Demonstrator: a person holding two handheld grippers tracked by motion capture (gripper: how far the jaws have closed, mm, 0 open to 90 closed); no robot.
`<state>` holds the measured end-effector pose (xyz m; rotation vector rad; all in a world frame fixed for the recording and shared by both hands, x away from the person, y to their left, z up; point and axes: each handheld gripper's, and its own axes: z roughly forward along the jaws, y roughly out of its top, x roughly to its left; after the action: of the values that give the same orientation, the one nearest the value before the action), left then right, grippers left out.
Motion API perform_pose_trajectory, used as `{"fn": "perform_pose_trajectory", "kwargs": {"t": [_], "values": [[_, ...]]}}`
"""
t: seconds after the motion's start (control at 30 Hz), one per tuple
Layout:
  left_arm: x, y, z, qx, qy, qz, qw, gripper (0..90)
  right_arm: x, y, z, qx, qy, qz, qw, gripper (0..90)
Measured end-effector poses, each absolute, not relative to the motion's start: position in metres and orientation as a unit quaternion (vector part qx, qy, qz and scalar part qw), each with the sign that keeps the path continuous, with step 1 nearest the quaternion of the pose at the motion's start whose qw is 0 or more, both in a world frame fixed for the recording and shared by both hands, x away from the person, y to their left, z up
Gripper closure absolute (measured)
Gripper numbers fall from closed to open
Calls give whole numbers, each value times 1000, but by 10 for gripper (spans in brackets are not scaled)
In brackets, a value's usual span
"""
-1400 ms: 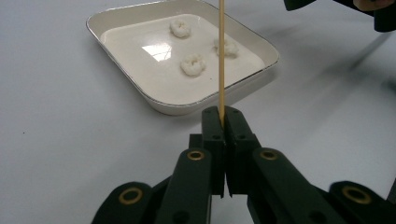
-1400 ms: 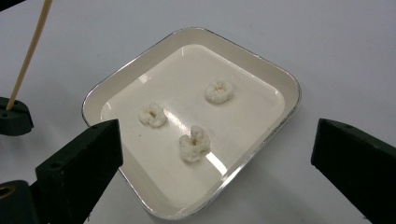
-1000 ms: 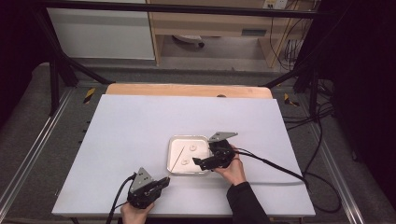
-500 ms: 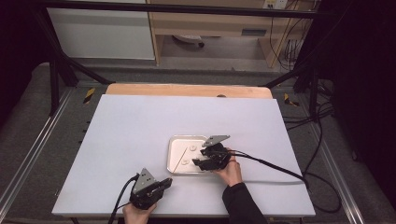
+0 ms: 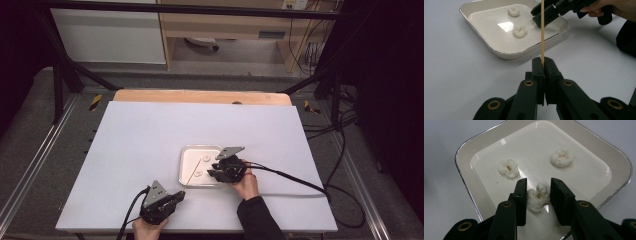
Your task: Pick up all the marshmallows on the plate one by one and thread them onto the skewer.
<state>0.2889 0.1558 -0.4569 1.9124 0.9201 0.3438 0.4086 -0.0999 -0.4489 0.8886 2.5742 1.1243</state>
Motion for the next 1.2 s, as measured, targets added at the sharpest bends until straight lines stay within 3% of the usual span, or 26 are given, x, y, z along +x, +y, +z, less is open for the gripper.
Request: {"fn": "perform_pose_trajectory", "kwargs": {"t": [1.2], "values": [[282, 144, -456, 783, 351, 155, 489, 879, 404, -143, -368, 348, 742, 571, -47, 705]]}}
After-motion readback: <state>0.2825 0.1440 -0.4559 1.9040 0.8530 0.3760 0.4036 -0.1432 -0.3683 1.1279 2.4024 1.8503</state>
